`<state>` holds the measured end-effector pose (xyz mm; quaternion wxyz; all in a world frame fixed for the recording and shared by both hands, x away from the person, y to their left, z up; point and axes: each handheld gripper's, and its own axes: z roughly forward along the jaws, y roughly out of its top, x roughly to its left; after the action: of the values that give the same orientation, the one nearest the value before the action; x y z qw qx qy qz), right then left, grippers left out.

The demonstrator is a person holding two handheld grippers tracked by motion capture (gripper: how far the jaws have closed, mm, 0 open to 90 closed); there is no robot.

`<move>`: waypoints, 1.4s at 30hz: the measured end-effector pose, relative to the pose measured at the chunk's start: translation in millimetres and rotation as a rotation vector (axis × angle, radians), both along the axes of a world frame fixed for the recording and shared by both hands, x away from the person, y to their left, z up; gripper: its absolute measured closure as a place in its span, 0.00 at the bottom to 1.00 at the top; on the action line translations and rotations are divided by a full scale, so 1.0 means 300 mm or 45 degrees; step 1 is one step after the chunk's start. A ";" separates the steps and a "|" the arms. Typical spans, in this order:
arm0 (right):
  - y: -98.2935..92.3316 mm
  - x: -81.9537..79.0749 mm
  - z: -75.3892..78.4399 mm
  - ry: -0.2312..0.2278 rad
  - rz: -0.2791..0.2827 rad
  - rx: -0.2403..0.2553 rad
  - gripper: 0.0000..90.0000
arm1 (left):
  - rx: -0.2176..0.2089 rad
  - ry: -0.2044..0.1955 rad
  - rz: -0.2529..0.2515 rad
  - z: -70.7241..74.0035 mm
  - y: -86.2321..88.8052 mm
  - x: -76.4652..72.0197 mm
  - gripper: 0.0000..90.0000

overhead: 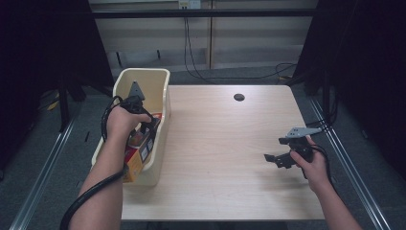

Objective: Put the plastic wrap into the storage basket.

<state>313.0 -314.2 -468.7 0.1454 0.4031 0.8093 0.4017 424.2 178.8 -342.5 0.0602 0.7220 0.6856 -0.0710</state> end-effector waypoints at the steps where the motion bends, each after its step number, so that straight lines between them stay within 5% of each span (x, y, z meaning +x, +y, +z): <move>1: 0.000 0.000 0.000 0.001 -0.002 -0.001 0.02 | 0.001 0.002 -0.007 -0.001 0.001 0.001 0.44; 32: 0.001 0.002 -0.003 0.003 -0.006 -0.003 0.02 | -0.003 0.031 -0.011 -0.034 0.009 0.009 0.43; 42: 0.002 0.002 -0.001 0.001 -0.002 0.001 0.02 | -0.032 0.021 0.035 -0.029 0.012 0.006 0.42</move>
<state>313.7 -313.7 -469.0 0.1452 0.4040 0.8090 0.4016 426.1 182.3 -351.3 0.0644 0.7111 0.6950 -0.0847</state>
